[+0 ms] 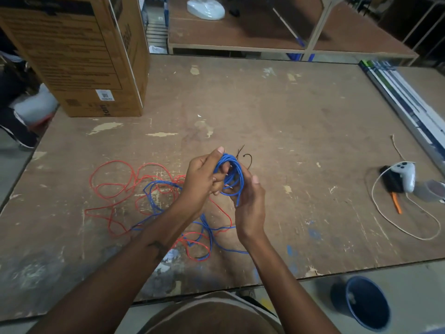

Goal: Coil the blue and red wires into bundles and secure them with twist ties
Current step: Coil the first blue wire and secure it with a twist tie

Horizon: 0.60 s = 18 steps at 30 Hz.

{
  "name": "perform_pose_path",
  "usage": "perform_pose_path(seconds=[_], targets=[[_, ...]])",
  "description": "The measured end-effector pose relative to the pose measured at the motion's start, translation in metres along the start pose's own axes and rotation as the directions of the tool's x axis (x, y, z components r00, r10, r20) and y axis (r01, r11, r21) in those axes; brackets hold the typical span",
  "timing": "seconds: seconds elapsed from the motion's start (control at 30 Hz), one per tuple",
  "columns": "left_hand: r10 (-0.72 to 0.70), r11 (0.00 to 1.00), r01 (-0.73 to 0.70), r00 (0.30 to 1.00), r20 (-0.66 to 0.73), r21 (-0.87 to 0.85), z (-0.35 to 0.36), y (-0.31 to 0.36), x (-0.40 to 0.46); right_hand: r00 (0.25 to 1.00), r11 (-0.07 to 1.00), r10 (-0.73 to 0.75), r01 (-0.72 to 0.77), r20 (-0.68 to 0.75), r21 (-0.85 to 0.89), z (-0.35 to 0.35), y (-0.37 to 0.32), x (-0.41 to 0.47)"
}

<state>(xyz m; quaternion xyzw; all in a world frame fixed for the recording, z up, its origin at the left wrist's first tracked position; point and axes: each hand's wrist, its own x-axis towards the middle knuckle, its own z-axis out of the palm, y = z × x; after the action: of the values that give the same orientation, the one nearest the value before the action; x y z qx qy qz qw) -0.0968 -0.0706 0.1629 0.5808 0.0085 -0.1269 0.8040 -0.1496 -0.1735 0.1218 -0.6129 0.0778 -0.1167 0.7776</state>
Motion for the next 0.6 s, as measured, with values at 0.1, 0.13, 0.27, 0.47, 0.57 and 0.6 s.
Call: perform_pose_path(seconds=[0.1,0.13,0.27,0.47,0.57,0.6], targets=[[-0.045,0.980,0.050,0.998,0.033,-0.193,0.004,-0.004,0.003,0.996,0.977,-0.093,0.094,0.015,-0.192,0.004,0.003,-0.002],[-0.055,0.965,0.064,0.998,0.043,-0.253,0.007,-0.006,0.004,0.992,0.965,-0.123,0.123,0.012,-0.231,0.004,0.004,-0.001],[-0.052,0.929,0.065,0.998,0.047,-0.364,0.023,-0.009,0.004,0.974,0.923,-0.211,0.169,-0.087,-0.347,-0.002,0.001,0.007],[-0.103,0.855,0.023,0.987,-0.126,-0.518,0.045,-0.018,0.010,0.943,0.741,-0.331,0.288,0.042,-0.606,-0.019,-0.003,0.027],[-0.123,0.794,-0.017,0.975,-0.187,-0.608,0.049,-0.023,0.012,0.946,0.683,-0.286,0.312,0.151,-0.660,-0.029,-0.015,0.040],[-0.124,0.775,-0.029,0.973,-0.197,-0.632,0.047,-0.026,0.013,0.953,0.682,-0.237,0.303,0.190,-0.666,-0.033,-0.020,0.045]])
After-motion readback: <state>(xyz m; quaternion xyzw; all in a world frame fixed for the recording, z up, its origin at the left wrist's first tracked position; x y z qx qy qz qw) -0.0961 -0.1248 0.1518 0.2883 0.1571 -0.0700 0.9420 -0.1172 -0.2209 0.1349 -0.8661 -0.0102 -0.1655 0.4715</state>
